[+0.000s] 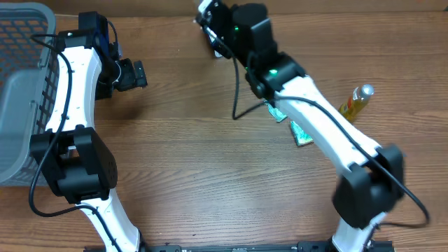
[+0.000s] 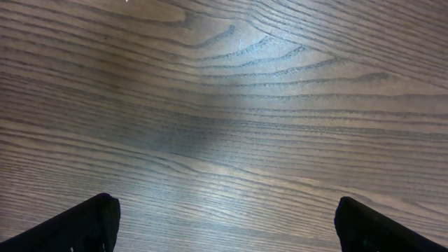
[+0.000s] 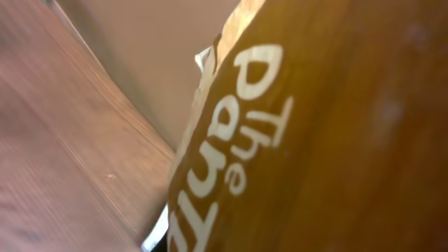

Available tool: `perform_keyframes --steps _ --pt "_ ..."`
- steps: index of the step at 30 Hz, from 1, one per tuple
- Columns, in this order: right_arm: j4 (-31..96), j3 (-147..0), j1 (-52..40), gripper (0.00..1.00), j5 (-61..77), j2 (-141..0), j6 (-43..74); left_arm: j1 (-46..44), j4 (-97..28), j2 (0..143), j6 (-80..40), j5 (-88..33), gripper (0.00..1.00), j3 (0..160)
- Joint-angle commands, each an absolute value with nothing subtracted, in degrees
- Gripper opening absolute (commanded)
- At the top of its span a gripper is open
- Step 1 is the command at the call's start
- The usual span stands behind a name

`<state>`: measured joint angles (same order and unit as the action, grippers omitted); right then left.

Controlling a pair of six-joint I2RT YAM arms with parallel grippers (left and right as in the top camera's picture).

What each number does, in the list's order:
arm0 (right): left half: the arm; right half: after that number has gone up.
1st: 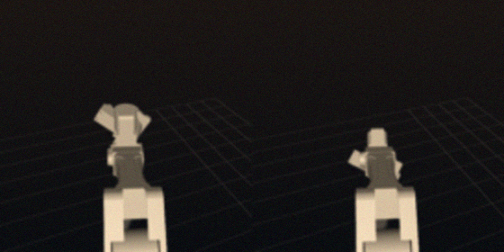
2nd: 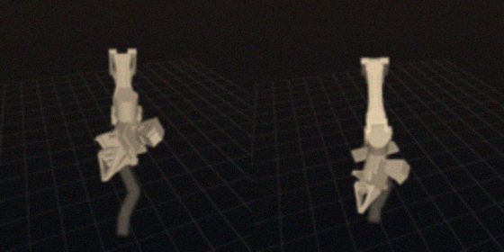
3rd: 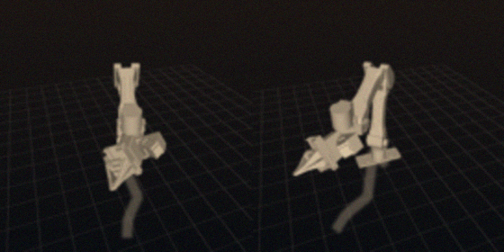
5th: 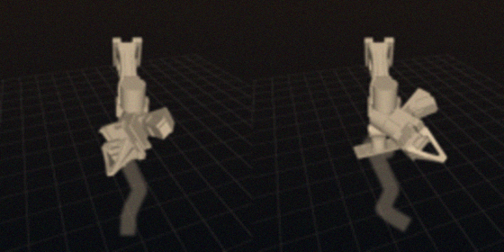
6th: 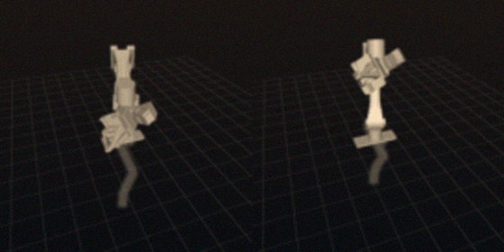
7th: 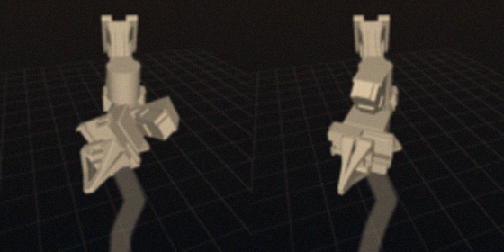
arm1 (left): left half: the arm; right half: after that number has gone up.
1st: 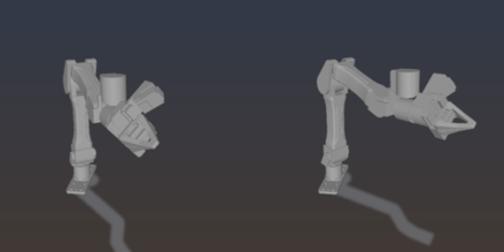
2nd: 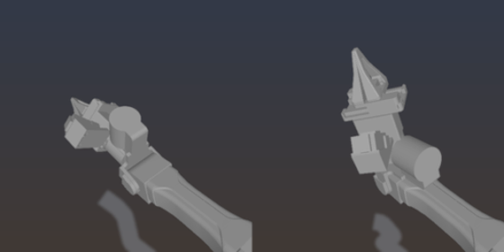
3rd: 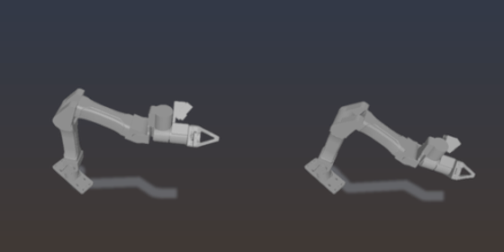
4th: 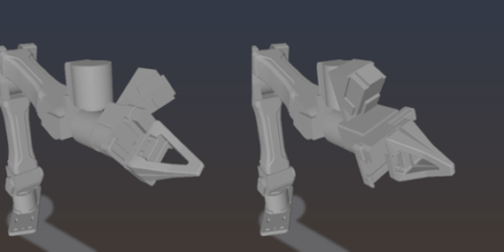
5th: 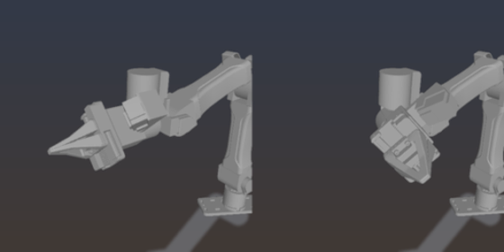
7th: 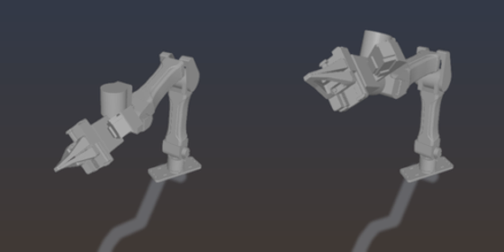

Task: Scan the item barcode
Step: 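Carry the Pantree bag to the white scanner and hold it there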

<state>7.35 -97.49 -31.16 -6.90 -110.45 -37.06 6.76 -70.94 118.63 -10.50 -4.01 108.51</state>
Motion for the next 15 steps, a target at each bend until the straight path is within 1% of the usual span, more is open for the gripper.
perform_keyframes --steps 1,4,7,15 --pt "2.7 -98.4 -30.8 0.06 -9.5 -114.5 -46.6 6.7 -70.9 117.9 -10.3 -3.6 1.00 108.9" --pt "-2.8 -98.4 -30.8 0.04 -10.2 -118.8 -54.7 6.7 -70.9 117.9 -10.3 -3.6 0.99 108.9" --pt "-7.2 -98.4 -30.7 0.04 -13.0 -122.1 -59.3 6.7 -70.9 117.9 -10.3 -3.6 1.00 108.9" --pt "-14.8 -98.4 -29.5 0.04 -13.5 -127.3 -60.3 6.7 -70.9 117.9 -10.3 -3.6 1.00 108.9"
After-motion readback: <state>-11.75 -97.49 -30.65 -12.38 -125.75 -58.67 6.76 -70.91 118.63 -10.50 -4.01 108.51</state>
